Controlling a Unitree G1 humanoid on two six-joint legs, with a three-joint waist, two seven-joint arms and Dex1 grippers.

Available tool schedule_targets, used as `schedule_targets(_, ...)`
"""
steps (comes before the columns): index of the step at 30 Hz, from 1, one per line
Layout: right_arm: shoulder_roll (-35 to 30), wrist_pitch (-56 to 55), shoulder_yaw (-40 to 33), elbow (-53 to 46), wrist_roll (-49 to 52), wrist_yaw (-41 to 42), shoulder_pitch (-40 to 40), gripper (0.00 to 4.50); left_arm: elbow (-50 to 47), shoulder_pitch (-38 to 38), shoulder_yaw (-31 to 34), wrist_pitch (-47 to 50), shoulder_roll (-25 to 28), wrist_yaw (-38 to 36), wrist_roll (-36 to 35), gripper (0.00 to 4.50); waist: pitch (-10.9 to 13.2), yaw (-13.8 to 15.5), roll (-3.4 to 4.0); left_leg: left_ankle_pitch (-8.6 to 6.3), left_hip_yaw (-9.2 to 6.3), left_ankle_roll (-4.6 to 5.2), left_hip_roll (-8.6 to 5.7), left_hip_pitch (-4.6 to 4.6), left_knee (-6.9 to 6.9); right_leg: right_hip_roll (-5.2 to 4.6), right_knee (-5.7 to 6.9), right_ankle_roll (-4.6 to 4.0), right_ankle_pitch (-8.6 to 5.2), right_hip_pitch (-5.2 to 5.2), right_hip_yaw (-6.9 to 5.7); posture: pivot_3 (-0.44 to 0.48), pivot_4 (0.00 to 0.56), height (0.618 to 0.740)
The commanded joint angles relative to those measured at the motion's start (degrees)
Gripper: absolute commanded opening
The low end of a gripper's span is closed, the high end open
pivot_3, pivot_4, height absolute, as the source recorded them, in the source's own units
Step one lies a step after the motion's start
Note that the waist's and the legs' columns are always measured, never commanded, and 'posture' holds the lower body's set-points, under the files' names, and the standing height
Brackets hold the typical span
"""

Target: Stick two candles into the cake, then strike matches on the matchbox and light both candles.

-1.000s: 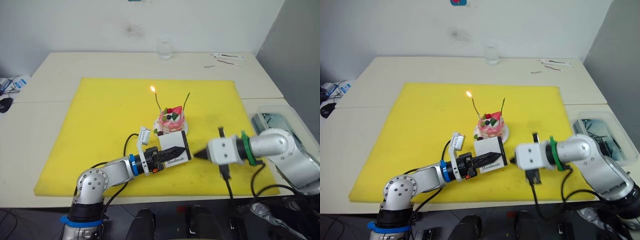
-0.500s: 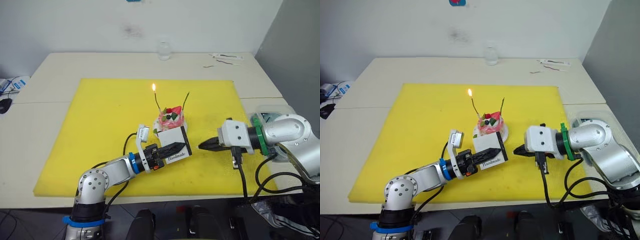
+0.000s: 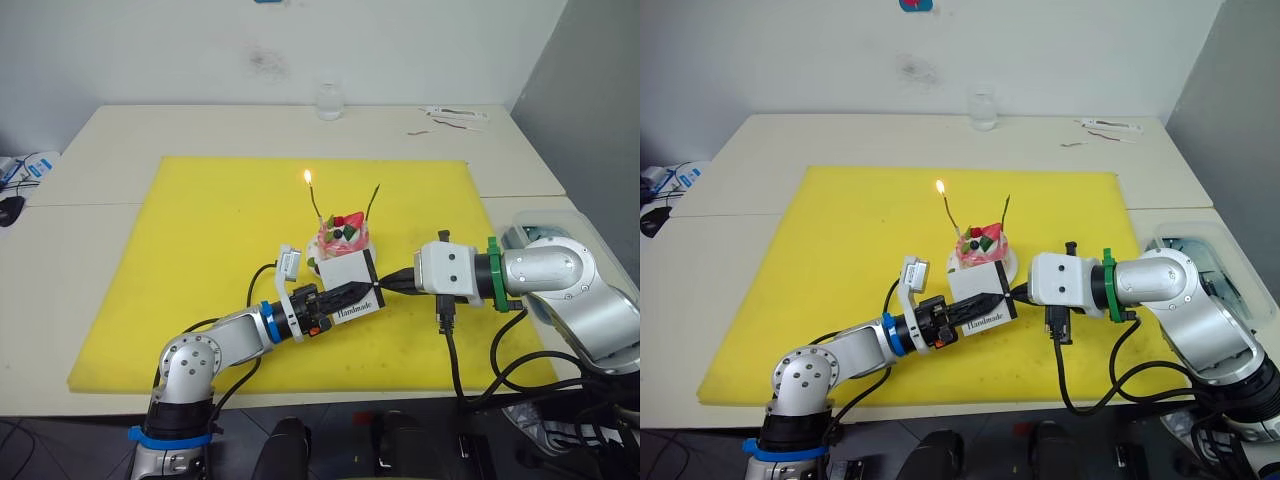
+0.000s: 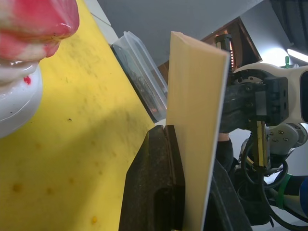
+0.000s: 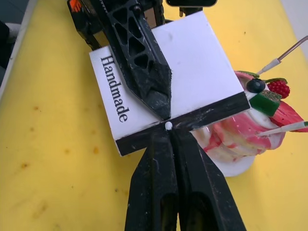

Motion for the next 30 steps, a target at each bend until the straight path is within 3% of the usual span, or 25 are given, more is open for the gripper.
schedule_targets(1,-0.4,-1.2,0.0,-0.8,-1.1,-0.2,0.0,0.03,-0.6,-0.7,-0.1,-0.4,-0.3,-0.9,-0.6,0.00,0.0,0.0,0.00,0.00,0.00,0.00,0.00,0.00,0.00,0.00,0.00,0.05,0.03,0.00,0.00,0.000,0.150,0.740)
schedule_targets(7,-0.7,-2.4,1.0,-0.4,-1.8,1.6,0.0,0.03,-1.1,-1.3,-0.1,-0.5,-0.6,-1.0,-1.2,0.00,0.0,0.0,0.00,0.00,0.00,0.00,0.00,0.00,0.00,0.00,0.00,0.10,0.06,0.00,0.00,0.000,0.150,0.740)
schedule_targets(10,-2.1,-5.4,3.7,0.8,-4.1,4.3,0.5,0.03,-1.1,-6.6,0.6,-0.8,-1.0,-1.0,-3.0,0.00,0.0,0.0,0.00,0.00,0.00,0.00,0.00,0.00,0.00,0.00,0.00,0.10,0.06,0.00,-0.01,0.000,0.150,0.740)
schedule_targets(13,-11.1,-9.8,6.4,0.4,-6.2,13.0,5.2,0.03,2.8,-23.7,6.9,-3.1,-1.4,2.6,-16.8,0.00,0.1,1.5,-0.23,0.02,-0.23,0.03,-0.03,-0.14,0.15,0.02,0.02,0.08,0.05,0.04,-0.20,0.000,0.150,0.740)
schedule_targets(15,-14.4,-8.1,1.7,-1.1,-1.5,14.9,7.5,0.03,6.0,-29.6,9.7,-3.5,0.4,5.8,-25.7,0.00,0.1,1.5,-0.26,0.03,-0.29,0.04,-0.03,-0.27,0.24,0.01,-0.03,0.06,0.04,0.08,-0.24,0.000,0.150,0.740)
schedule_targets(19,-11.1,-0.9,-6.2,0.0,5.7,11.0,2.6,0.03,2.9,-24.1,6.6,0.0,5.4,4.9,-23.2,0.00,-0.3,-1.6,0.58,0.01,0.69,0.04,-0.14,0.21,0.10,-0.21,-0.11,0.45,0.03,0.33,0.62,0.000,0.150,0.740)
schedule_targets(22,-8.5,3.3,-7.8,0.2,8.3,8.8,0.3,0.03,0.7,-19.6,3.9,0.6,7.4,3.7,-20.0,0.00,0.0,-1.7,0.03,0.02,0.93,0.03,0.04,0.59,-0.16,0.04,-0.04,0.49,-0.09,0.25,0.86,0.000,0.150,0.740)
schedule_targets(25,-7.7,4.8,-8.4,1.2,8.4,7.3,-1.6,0.03,-2.7,-13.2,0.9,1.7,10.1,0.5,-15.6,0.00,0.0,-1.2,0.04,0.02,0.45,0.01,0.17,0.07,-0.13,0.17,-0.03,0.31,0.00,-0.08,0.37,0.000,0.150,0.740)
schedule_targets(30,-3.6,1.8,-7.6,7.8,3.9,1.2,-5.9,0.03,-8.6,-4.1,-2.7,1.0,14.5,-6.6,-8.6,0.00,0.0,-1.0,0.03,0.00,0.51,0.04,0.01,0.00,-0.02,-0.02,-0.04,0.25,-0.03,-0.06,0.37,0.000,0.150,0.740)
